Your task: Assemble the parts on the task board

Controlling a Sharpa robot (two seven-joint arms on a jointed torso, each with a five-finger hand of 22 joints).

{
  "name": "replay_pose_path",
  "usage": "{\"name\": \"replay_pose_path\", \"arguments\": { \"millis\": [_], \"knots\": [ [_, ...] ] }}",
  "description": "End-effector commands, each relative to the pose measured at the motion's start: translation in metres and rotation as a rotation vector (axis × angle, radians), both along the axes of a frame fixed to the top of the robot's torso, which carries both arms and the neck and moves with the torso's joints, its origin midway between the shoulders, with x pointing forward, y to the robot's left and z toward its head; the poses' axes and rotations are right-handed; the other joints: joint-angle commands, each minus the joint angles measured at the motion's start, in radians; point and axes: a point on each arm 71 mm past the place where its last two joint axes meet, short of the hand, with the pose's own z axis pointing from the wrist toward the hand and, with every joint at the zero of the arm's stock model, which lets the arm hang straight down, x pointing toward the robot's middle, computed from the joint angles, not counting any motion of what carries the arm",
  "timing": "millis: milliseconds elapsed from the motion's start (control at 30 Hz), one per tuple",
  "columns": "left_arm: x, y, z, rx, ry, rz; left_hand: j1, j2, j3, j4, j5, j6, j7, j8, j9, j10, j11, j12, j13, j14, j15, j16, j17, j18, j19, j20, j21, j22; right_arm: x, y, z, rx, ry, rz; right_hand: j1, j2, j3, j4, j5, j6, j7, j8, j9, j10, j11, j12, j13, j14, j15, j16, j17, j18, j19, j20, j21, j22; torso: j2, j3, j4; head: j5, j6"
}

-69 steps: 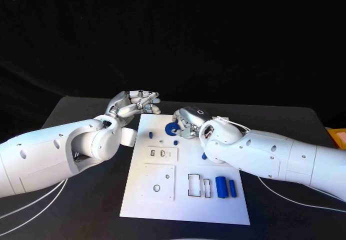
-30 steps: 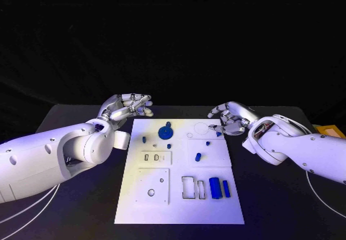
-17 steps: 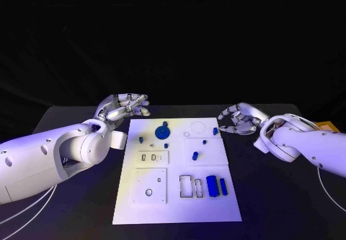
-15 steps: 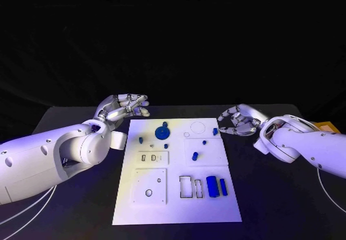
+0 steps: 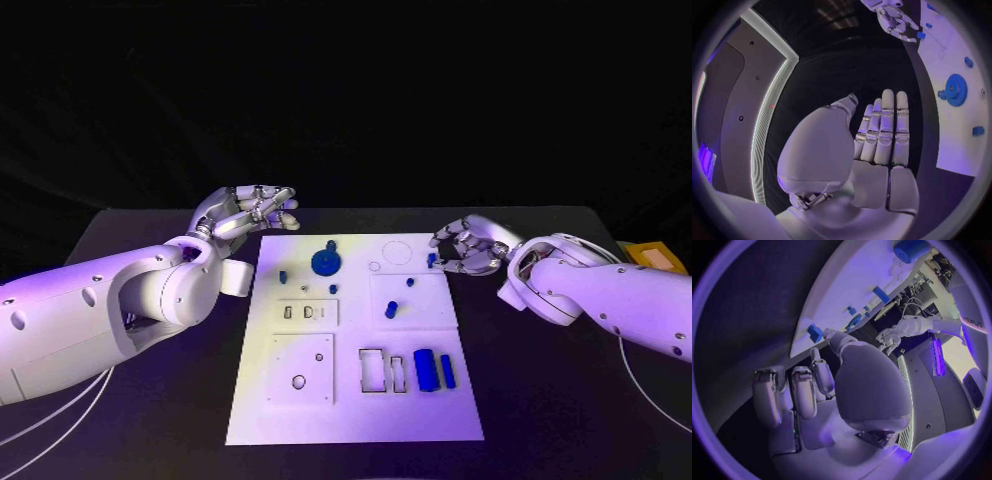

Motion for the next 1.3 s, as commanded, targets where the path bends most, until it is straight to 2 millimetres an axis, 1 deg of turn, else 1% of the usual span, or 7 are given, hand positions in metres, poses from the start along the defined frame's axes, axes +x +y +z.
{"name": "replay_pose_path", "arguments": {
  "millis": [33,133,333,500,867,1133,1300],
  "knots": [
    [-0.0003,-0.0018,0.0012,-0.013,-0.008,-0.017,-0.001,-0.003,0.006,0.002,-0.004,0.004,0.004,-0.004,0.001,-0.005,0.002,-0.004,0.001,-0.009,-0.001,0.006,0.001,0.011,-0.005,0.0,0.005,0.001,0.0003,0.0002,-0.0033,-0.024,0.01,0.006,0.009,-0.001,0.002,-0.007,0.006,-0.009,0.003,-0.005,-0.001,0.001,0.002,-0.004,0.001,0.103,-0.002,0.003,0.242,-0.008,0.067,-0.004,-0.005,0.221,0.0,0.0005,-0.0013,0.0,-0.004],
    [-0.0003,-0.0019,0.0012,-0.013,-0.008,-0.018,-0.001,-0.003,0.006,0.002,-0.004,0.004,0.004,-0.004,0.001,-0.005,0.002,-0.004,0.001,-0.009,-0.001,0.006,0.001,0.011,-0.005,0.0,0.005,0.001,0.0008,0.0003,-0.0046,-0.028,0.013,0.004,0.009,-0.001,0.002,-0.008,0.006,-0.009,0.003,-0.006,-0.001,0.002,0.003,-0.004,0.001,0.103,-0.002,0.003,0.242,-0.008,0.067,-0.004,-0.004,0.221,-0.001,0.0003,-0.002,0.0,-0.006],
    [-0.0002,-0.0025,0.0011,-0.014,-0.008,-0.019,-0.001,-0.003,0.006,0.002,-0.004,0.004,0.004,-0.004,0.001,-0.005,0.002,-0.004,0.001,-0.009,-0.001,0.006,0.001,0.011,-0.005,0.0,0.005,0.001,0.0022,0.001,-0.007,-0.033,0.016,-0.004,0.009,0.005,0.006,-0.008,0.007,-0.007,0.006,-0.006,-0.001,0.003,0.005,-0.003,0.003,0.103,0.0,0.003,0.242,-0.008,0.067,-0.003,-0.004,0.221,0.0,0.0016,-0.0029,0.001,-0.007],
    [-0.0001,-0.0026,0.001,-0.014,-0.007,-0.019,-0.001,-0.003,0.006,0.002,-0.004,0.004,0.004,-0.004,0.001,-0.005,0.002,-0.004,0.001,-0.009,-0.001,0.006,0.001,0.011,-0.005,0.0,0.005,0.001,0.0033,0.0008,-0.009,-0.034,0.017,-0.012,0.01,0.022,0.023,-0.011,-0.001,0.02,0.012,0.001,0.002,0.009,0.011,0.001,0.009,0.103,0.006,0.004,0.244,-0.009,0.07,0.003,-0.002,0.224,0.0,0.0017,-0.0014,0.003,-0.009],
    [0.0003,-0.0028,0.0008,-0.013,-0.005,-0.019,-0.001,-0.003,0.006,0.002,-0.004,0.004,0.004,-0.004,0.001,-0.005,0.002,-0.004,0.001,-0.009,-0.001,0.006,0.001,0.011,-0.005,0.0,0.005,0.001,0.0024,0.0059,-0.0106,-0.031,0.024,-0.002,0.009,0.035,0.045,-0.019,-0.017,0.056,0.005,0.011,0.005,0.018,0.006,0.008,0.019,0.104,0.003,0.005,0.248,-0.01,0.075,0.003,0.002,0.23,-0.001,0.0011,-0.0023,0.012,-0.011],
    [0.0004,-0.0029,0.0007,-0.013,-0.005,-0.019,-0.001,-0.003,0.009,0.001,-0.005,0.004,0.004,-0.004,0.002,-0.005,0.002,-0.004,0.001,-0.011,0.0,0.007,0.003,0.011,-0.008,0.0,0.005,0.001,0.0014,0.0071,-0.0119,-0.031,0.029,-0.003,0.009,0.036,0.047,-0.021,-0.019,0.057,0.005,0.011,0.005,0.025,0.005,0.013,0.026,0.106,0.002,0.007,0.254,-0.012,0.08,0.002,0.007,0.235,0.0,0.0001,-0.0042,0.011,-0.011],
    [0.0005,-0.0025,0.0006,-0.012,-0.004,-0.017,-0.001,-0.003,0.009,0.001,-0.005,0.004,0.004,-0.004,0.002,-0.005,0.002,-0.004,0.001,-0.011,0.0,0.007,0.003,0.011,-0.008,0.0,0.005,0.001,0.0012,0.0072,-0.0123,-0.031,0.029,-0.005,0.006,0.034,0.048,-0.021,-0.022,0.057,0.005,0.009,0.004,0.025,0.005,0.013,0.026,0.106,0.002,0.007,0.254,-0.012,0.08,0.001,0.008,0.235,0.0,0.0015,-0.0016,0.009,-0.011]
  ]
}}
